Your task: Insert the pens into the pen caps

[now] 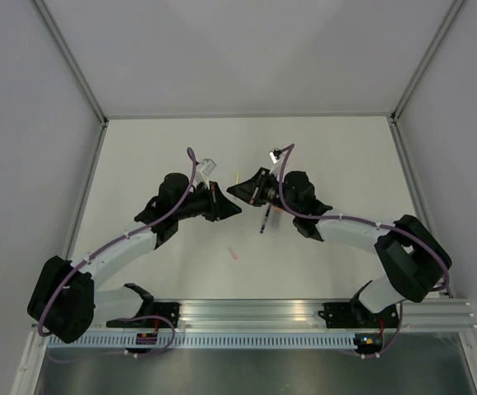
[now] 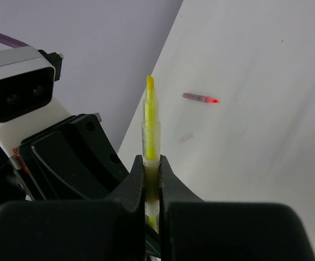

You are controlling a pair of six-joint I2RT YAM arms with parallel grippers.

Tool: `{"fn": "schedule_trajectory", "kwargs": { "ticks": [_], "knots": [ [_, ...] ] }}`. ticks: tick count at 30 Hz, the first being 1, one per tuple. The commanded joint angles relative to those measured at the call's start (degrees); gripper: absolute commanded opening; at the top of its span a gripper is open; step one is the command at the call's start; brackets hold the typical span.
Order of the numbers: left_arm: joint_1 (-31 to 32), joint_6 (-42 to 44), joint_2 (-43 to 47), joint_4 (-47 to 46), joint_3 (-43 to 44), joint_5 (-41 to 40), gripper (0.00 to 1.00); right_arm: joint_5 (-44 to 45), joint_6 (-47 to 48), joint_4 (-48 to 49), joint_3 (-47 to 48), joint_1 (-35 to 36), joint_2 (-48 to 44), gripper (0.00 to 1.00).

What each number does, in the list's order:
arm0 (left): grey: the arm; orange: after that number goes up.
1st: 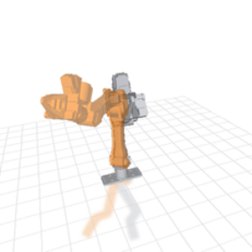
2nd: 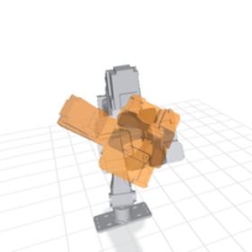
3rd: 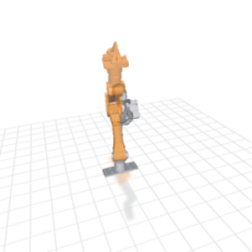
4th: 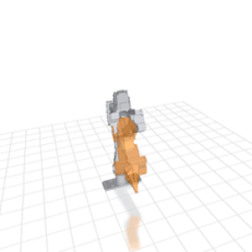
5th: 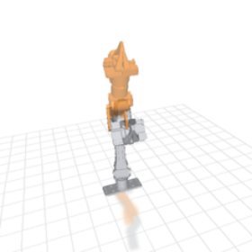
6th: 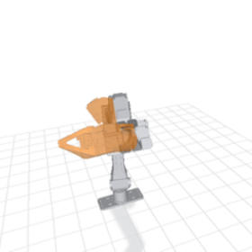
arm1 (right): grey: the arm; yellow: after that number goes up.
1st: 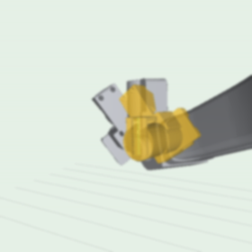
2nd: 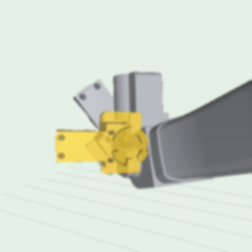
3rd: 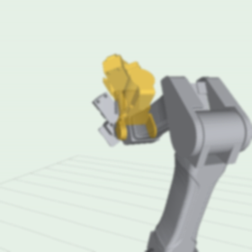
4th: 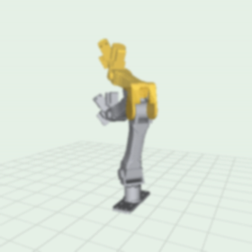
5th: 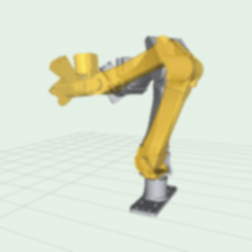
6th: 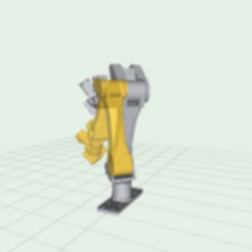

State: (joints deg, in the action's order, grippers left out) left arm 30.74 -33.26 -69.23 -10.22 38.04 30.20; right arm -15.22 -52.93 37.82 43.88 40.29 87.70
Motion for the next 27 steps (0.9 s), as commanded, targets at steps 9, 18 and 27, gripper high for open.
{"fn": "schedule_trajectory", "kwargs": {
  "ticks": [9,18,27],
  "knots": [
    [0.37,-1.37,1.91,-5.34,-1.3,1.8,0.02,-2.0,-0.07,7.0,-1.6,0.84,-2.8,0.23],
    [0.28,-4.8,2.87,-7.89,-3.32,-0.66,0.02,-1.21,-0.77,10.51,-3.71,3.12,-2.71,0.23],
    [0.28,-6.64,4.98,-8.59,-4.82,-1.72,0.26,0.28,-1.13,9.29,-3.19,3.56,-3.06,0.0]
  ]
}}
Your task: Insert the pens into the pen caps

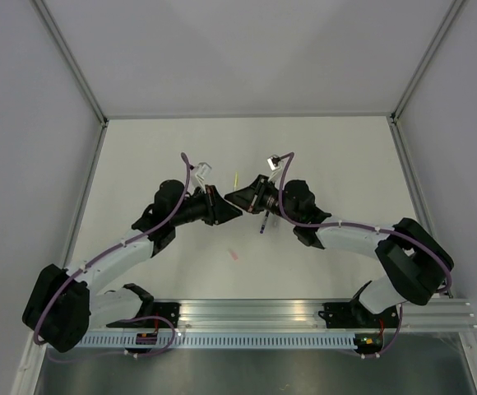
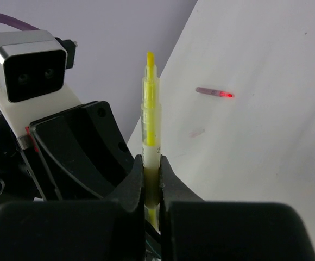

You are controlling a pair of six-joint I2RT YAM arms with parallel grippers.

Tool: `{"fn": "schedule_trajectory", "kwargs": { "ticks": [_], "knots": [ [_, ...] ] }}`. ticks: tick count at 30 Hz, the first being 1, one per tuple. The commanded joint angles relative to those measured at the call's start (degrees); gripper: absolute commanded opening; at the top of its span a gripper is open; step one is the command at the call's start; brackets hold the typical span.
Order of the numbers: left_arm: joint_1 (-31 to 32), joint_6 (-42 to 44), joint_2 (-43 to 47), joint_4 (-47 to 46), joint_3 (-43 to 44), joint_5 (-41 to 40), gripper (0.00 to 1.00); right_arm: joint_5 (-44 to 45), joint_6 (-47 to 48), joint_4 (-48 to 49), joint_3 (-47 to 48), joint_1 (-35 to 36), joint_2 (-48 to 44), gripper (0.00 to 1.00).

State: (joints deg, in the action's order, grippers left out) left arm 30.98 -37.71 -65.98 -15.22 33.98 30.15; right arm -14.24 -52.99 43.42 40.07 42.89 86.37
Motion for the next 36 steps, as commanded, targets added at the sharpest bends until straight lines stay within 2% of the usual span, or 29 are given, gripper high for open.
{"fn": "schedule_trajectory", "kwargs": {
  "ticks": [1,2,3,5,8,12,13,14,17,19,22,25,26,28,30,33,36],
  "knots": [
    [0.04,-2.45,2.95,-2.89,-1.01,-2.02,0.37,-0.35,-0.45,0.04,1.31,0.88,-2.43,0.0],
    [0.04,-2.8,3.65,-1.84,-1.02,-2.81,0.57,0.35,1.56,-3.05,3.67,0.7,-2.87,0.0],
    [0.04,-2.8,4.53,0.96,-1.19,-3.34,0.63,0.7,2.79,-9.95,5.0,-0.26,-3.48,0.0],
    [0.04,-2.28,7.52,4.57,-1.11,-5.88,0.73,0.71,5.43,-15.09,7.81,-2.37,-4.54,0.0],
    [0.04,-0.7,12.69,12.3,-1.02,-12.1,0.77,-3.06,7.11,-21.96,9.05,-8.95,-5.5,0.0],
    [-0.22,4.93,16.22,21.44,2.31,-19.85,0.78,-5.88,13.24,-28.54,7.57,-13.8,-8.67,0.0],
    [-0.39,5.28,15.97,27.21,5.98,-22.39,0.79,-6.24,14.05,-29.26,7.21,-13.89,-10.24,0.0],
    [-0.74,6.94,15.27,29.7,8.01,-26.42,0.79,-6.76,14.67,-29.7,5.99,-13.89,-11.12,0.0],
    [-2.85,12.19,10.27,36.56,15.49,-31.71,0.8,-9.13,14.32,-28.48,1.7,-13.89,-15.6,0.0],
    [-4.78,17.12,5.17,38.5,19.52,-32.7,0.79,-10.88,13.36,-26.11,-0.69,-13.89,-19.2,0.0],
    [-8.21,33.7,-2.47,45.17,25.49,-29.56,0.75,-11.86,13.09,-24.79,-4.82,-13.89,-23.25,0.0],
    [-9.89,40.85,-9.23,54.05,30.53,-31.1,0.7,-12.04,13.09,-24.61,-5.79,-13.89,-26.24,0.0],
    [-9.89,43.58,-10.74,55.64,30.97,-37.91,0.69,-12.13,13.0,-24.61,-5.8,-13.89,-26.69,0.0],
    [-10.06,46.49,-13.64,56.88,28.8,-42.79,0.61,-12.3,13.18,-24.87,-5.88,-13.8,-27.65,0.0],
    [-10.59,52.29,-14.62,56.27,25.8,-42.64,0.55,-12.04,13.53,-25.4,-5.97,-13.89,-28.53,0.0],
    [-12.25,56.16,-16.55,53.9,20.88,-41.67,0.53,-11.08,14.49,-26.36,-6.24,-13.89,-29.24,0.0],
    [-13.75,58.63,-19.45,52.66,19.73,-40.88,0.52,-10.98,14.58,-26.28,-6.32,-13.89,-29.24,0.0]
  ]
}}
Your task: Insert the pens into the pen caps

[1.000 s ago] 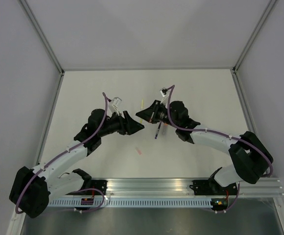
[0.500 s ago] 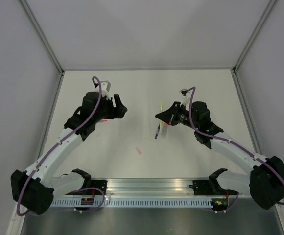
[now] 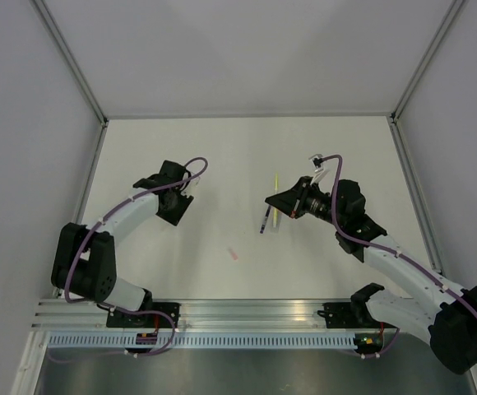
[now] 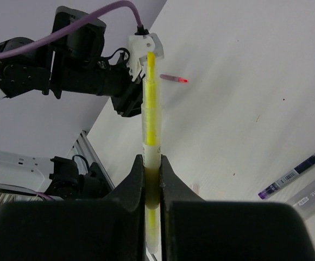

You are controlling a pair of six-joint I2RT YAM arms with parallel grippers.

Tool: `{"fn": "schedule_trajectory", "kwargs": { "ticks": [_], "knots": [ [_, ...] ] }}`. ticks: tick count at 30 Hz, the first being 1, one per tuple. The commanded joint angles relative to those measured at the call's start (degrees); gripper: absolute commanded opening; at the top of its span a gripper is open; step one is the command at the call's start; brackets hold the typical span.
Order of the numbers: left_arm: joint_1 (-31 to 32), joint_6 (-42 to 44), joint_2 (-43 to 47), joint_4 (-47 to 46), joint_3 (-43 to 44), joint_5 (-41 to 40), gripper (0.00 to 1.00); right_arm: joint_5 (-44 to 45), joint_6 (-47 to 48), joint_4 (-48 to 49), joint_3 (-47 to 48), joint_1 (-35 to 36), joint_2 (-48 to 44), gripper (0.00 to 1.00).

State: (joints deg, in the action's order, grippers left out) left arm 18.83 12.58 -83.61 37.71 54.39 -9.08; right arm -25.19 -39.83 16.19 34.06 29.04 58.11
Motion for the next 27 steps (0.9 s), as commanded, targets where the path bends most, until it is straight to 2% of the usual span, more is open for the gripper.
{"fn": "schedule_trajectory", "kwargs": {
  "ticks": [1,10,18,21,25,27],
  "knots": [
    [-1.78,8.95,-2.6,-0.1,-0.78,-1.47,0.51,-0.12,1.43,0.95,-0.23,0.05,-0.8,0.0],
    [-3.62,13.08,-9.01,-1.59,-0.34,-0.67,0.5,0.67,2.22,0.25,-0.14,-0.03,-1.33,0.0],
    [-4.77,14.67,-14.55,-4.93,-0.95,3.1,0.47,0.76,2.57,-0.19,0.13,-0.03,-1.59,0.0],
    [-5.03,14.4,-16.4,-4.58,-0.6,5.74,0.4,0.84,2.57,-0.19,0.13,-0.03,-1.94,0.0],
    [-5.03,13.88,-17.64,-3.09,-0.34,6.97,0.24,0.84,2.57,-0.36,0.13,-0.03,-2.12,0.0],
    [-5.12,13.53,-17.55,-2.21,-0.08,7.41,0.24,1.02,2.74,-0.45,0.13,0.05,-2.38,0.0]
  ]
}}
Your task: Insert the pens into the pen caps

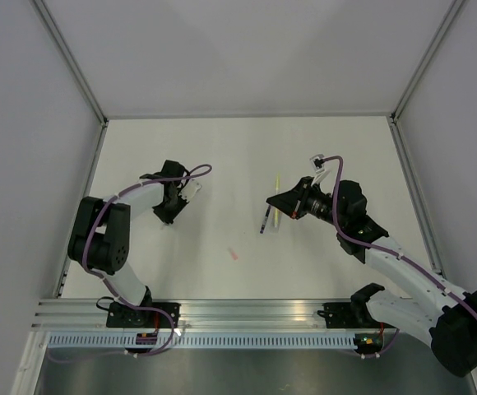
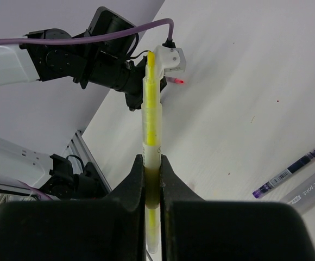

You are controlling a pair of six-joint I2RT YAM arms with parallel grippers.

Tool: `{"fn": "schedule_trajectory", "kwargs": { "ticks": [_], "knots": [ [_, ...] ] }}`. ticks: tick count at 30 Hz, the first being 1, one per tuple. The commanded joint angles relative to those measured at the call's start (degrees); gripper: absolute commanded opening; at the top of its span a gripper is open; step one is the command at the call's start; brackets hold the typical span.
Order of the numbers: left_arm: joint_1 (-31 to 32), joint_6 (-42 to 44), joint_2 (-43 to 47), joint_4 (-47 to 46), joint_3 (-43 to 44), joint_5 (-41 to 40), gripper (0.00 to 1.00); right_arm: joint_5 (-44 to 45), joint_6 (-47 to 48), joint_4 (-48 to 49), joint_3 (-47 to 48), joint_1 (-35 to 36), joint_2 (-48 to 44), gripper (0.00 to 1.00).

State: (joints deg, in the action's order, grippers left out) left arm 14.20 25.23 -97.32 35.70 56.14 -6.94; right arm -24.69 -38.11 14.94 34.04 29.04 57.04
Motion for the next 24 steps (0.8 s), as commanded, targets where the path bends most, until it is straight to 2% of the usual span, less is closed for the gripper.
{"fn": "schedule_trajectory", "kwargs": {
  "ticks": [1,10,24],
  "knots": [
    [-0.49,0.52,-3.76,0.41,-1.74,5.79,0.25,0.6,1.1,0.71,0.15,-0.03,-1.4,0.0],
    [-1.36,-0.1,-3.58,3.41,-1.82,5.71,0.32,1.4,1.46,0.27,0.06,0.05,-1.75,0.0],
    [-3.12,0.43,-6.13,5.52,-2.0,8.96,0.32,1.84,1.63,-0.09,0.41,-0.03,-2.37,0.0]
  ]
}}
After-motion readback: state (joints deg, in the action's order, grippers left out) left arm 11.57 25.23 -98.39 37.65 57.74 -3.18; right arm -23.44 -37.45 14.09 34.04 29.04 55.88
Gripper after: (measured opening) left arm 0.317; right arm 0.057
